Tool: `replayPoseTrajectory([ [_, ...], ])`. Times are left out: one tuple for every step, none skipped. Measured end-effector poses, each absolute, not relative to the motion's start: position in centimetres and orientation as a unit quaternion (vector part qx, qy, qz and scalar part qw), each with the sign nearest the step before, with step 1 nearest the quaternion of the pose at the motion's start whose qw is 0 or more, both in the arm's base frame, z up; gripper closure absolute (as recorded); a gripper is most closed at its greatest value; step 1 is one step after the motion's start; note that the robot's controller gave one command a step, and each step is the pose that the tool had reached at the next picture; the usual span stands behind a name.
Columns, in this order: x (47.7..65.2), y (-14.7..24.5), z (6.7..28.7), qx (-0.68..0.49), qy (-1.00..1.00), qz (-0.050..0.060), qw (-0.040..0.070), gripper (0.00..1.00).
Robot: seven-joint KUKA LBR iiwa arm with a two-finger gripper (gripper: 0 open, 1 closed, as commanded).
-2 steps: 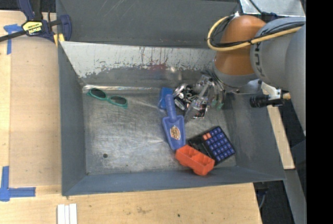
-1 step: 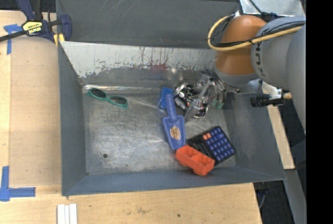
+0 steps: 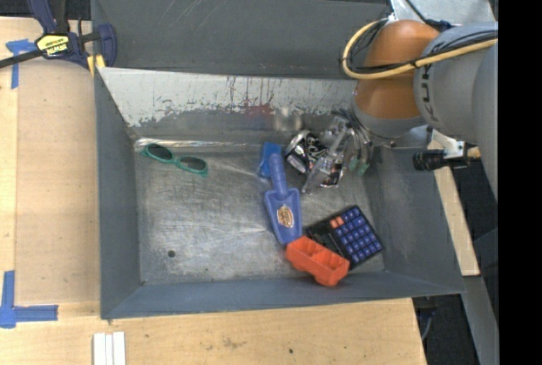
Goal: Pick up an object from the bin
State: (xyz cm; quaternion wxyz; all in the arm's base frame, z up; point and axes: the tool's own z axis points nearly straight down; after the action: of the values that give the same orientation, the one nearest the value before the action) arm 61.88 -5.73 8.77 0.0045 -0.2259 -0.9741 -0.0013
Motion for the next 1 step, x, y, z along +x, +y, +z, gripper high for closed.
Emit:
replayPoseTrajectory([
  [62.02, -5.84, 10.43, -0.226, -0.974, -0.001, -0.001, 1.0],
])
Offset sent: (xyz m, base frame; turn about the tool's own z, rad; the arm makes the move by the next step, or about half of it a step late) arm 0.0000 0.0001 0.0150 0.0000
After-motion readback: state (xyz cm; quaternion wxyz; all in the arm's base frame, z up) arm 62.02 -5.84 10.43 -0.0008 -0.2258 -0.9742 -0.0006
